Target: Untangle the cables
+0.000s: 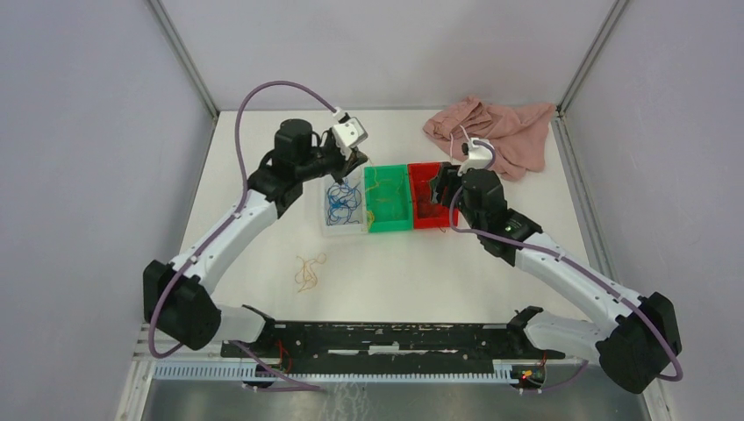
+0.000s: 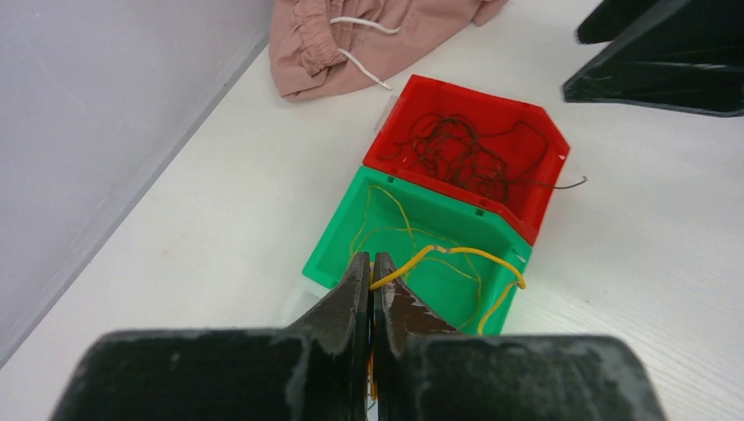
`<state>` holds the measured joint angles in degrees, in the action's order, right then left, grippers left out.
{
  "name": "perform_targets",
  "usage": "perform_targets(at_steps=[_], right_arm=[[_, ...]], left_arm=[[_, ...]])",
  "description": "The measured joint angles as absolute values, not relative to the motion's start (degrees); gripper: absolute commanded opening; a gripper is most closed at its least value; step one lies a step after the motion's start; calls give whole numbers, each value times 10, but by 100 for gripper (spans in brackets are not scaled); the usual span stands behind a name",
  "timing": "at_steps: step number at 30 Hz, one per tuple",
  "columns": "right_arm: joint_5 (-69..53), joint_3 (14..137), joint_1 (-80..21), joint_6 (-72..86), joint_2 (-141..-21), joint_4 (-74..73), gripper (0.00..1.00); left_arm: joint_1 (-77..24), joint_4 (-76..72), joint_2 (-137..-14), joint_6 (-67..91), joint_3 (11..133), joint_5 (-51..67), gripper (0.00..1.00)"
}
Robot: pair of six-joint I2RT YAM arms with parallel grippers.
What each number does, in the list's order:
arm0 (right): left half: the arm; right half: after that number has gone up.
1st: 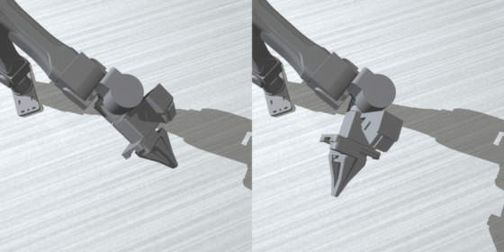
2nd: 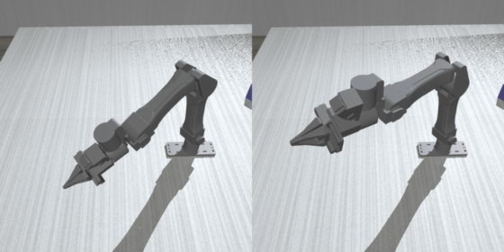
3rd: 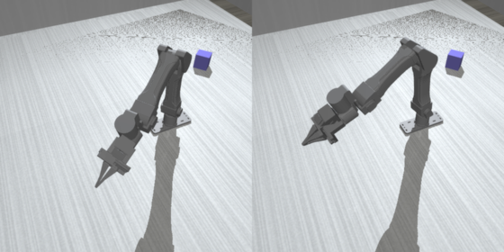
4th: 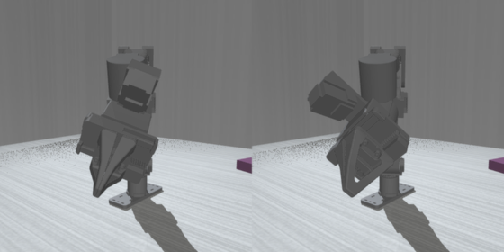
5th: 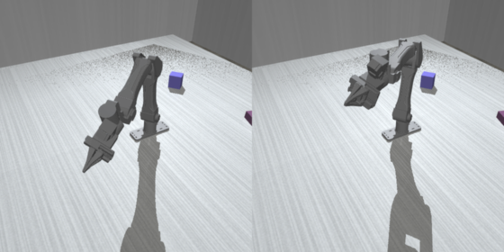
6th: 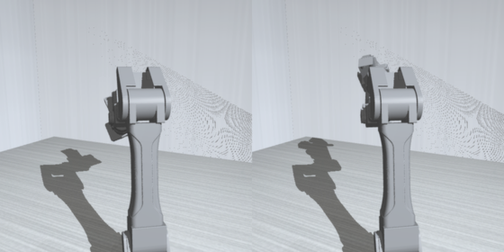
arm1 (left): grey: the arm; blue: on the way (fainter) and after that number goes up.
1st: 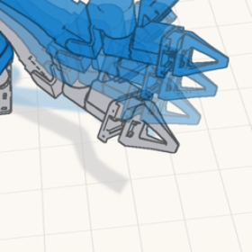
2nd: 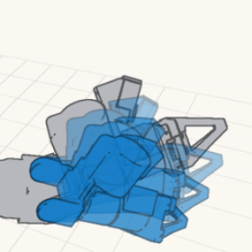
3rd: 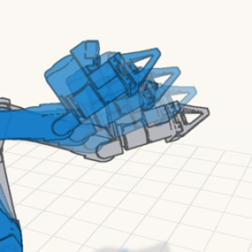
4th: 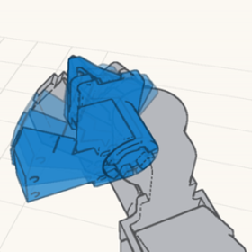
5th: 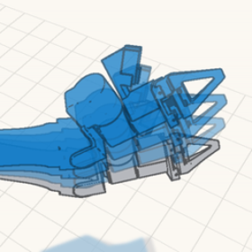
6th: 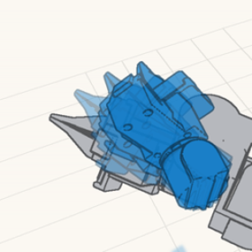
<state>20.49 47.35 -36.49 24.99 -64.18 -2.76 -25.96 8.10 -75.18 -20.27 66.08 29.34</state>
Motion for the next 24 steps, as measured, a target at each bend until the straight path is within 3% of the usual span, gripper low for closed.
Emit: perform_targets(at_steps=[18, 24], right_arm=[[221, 442, -340, 258, -627, -35, 62], [215, 442, -331, 259, -626, -35, 61]], left_arm=[[-289, 84, -1006, -220, 856, 184, 4], [-316, 100, -1034, -242, 863, 136, 20]])
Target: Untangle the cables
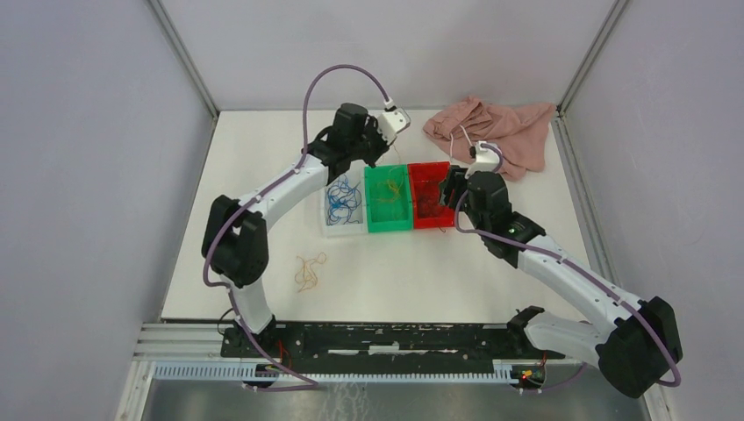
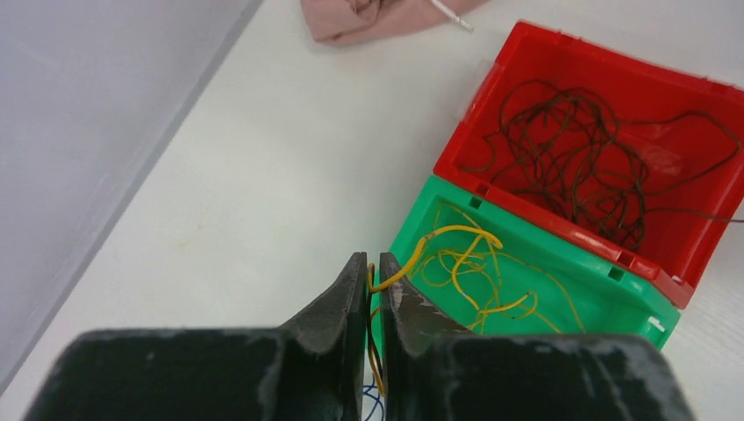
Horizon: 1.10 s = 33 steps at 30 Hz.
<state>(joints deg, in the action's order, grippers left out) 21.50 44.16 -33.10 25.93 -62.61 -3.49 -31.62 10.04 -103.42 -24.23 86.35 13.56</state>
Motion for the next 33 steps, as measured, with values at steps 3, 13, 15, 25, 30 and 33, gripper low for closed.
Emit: perform_targets(at_steps=[3, 13, 15, 25, 30, 33], right_arm=[[212, 442, -326, 259, -623, -35, 61], [204, 442, -319, 265, -594, -37, 58], [204, 442, -318, 267, -594, -41, 58], [191, 443, -317, 271, -591, -53, 58], [145, 498, -317, 266, -659, -50, 64], [104, 582, -312, 256, -750, -59, 68]], left_arm=[[-324, 121, -1053, -259, 863, 111, 33], [-336, 233, -1073, -270, 882, 123, 76], [-338, 254, -1080, -270, 894, 130, 76], [-302, 314, -1076, -236, 894, 227, 61], [-259, 307, -1042, -198, 894, 251, 59], [-232, 293, -1006, -182, 894, 261, 59]])
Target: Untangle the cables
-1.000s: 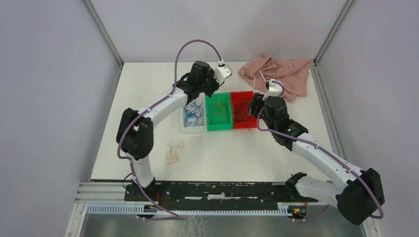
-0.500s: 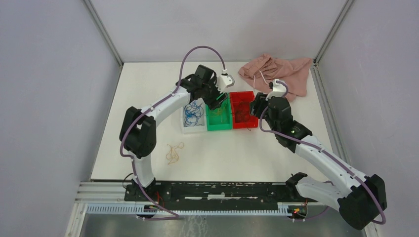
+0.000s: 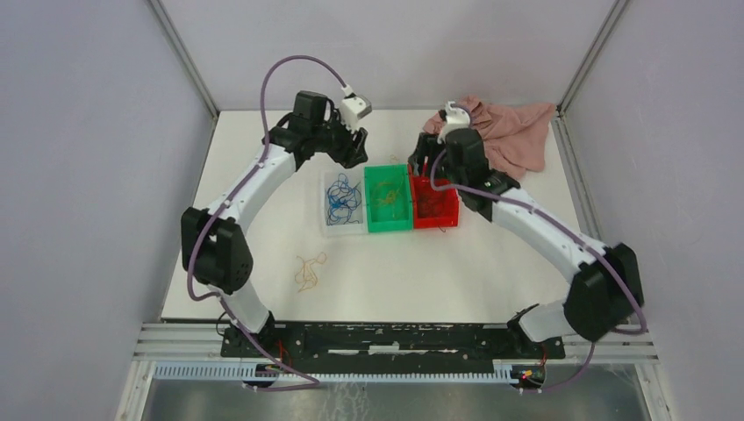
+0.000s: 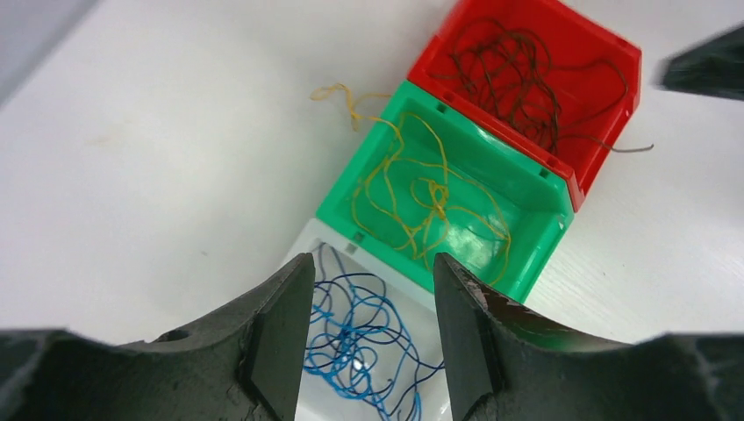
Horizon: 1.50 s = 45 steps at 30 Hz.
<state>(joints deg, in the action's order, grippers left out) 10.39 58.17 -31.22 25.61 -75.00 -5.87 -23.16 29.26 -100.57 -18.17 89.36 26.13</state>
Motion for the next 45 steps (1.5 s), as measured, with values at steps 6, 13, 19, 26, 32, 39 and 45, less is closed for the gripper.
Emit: perform_targets(at_steps=[6, 13, 19, 26, 32, 39, 45], right_arm=[[40, 840, -302, 232, -994, -108, 71], [23, 1072, -299, 211, -1224, -213, 70], [30, 1141, -299, 195, -1308, -277, 68], [38, 1166, -300, 188, -1333, -301, 61], [57, 1165, -300, 183, -1334, -305, 49], [68, 1165, -303, 186, -1338, -305, 35], [68, 1165, -303, 193, -1339, -307, 0]], left_arm=[[-178, 270, -932, -174, 861, 276, 62], [-148, 271, -884, -175, 803, 282, 64], [-148, 274, -851, -180, 771, 291, 64], [-147, 274, -840, -181, 769, 291, 64], [-147, 273, -840, -181, 769, 291, 64], [-147, 274, -839, -182, 769, 291, 64], [-144, 273, -832, -187, 769, 291, 64]])
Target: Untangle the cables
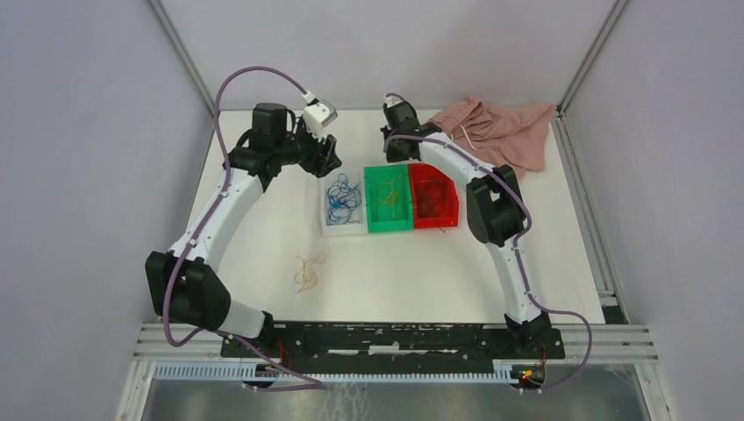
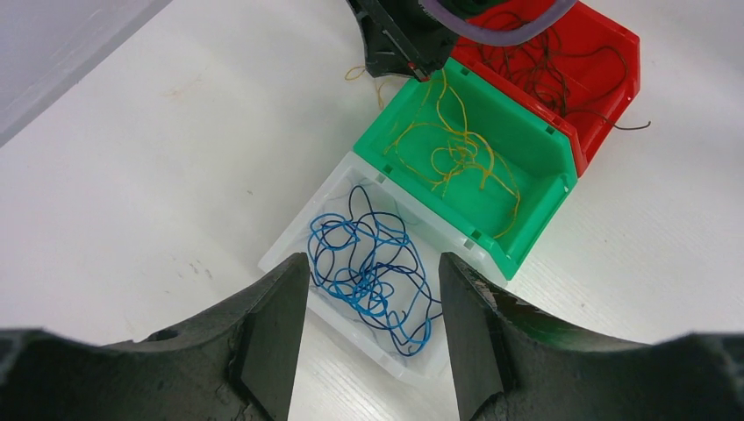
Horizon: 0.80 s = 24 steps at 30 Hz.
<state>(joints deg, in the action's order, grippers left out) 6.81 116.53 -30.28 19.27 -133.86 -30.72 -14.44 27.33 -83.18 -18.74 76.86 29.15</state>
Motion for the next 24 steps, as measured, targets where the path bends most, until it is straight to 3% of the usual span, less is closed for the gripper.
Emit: perform_targets(at_steps=[6, 24], right_arm=[[60, 1135, -303, 211, -1325, -267, 0], [9, 896, -303, 261, -1109, -81, 0]], left_arm=[[-138, 274, -828, -194, 769, 291, 63], [-122, 276, -821, -200, 769, 291, 63]])
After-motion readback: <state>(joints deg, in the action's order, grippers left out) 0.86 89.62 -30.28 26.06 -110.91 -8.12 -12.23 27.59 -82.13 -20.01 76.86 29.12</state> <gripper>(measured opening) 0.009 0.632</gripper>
